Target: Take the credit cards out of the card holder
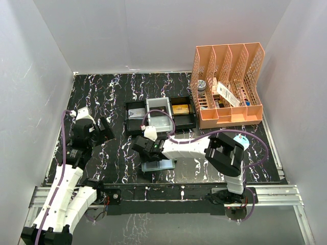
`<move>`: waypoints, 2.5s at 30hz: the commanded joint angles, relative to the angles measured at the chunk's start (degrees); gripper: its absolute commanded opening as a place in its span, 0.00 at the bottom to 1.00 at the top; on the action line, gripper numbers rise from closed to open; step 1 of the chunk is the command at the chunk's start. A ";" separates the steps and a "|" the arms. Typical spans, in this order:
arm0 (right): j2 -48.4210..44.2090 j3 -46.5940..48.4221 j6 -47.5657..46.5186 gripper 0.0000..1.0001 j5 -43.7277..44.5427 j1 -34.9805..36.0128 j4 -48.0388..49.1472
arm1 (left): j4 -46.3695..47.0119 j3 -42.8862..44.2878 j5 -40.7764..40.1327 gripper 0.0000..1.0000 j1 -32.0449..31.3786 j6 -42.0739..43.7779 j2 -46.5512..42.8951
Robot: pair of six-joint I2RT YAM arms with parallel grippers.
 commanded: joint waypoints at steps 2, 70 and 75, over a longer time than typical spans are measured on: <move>1.15 0.72 1.50 0.55 0.91 0.24 0.65 | 0.22 -0.04 0.29 0.99 0.33 0.62 0.22; -12.37 -23.90 7.48 0.40 -16.72 -6.49 29.30 | 44.25 -33.75 39.81 0.39 -19.81 -26.87 6.58; -12.35 -23.88 7.57 0.40 -16.69 -6.57 29.41 | 47.03 -32.86 39.79 0.32 -20.47 -26.41 10.30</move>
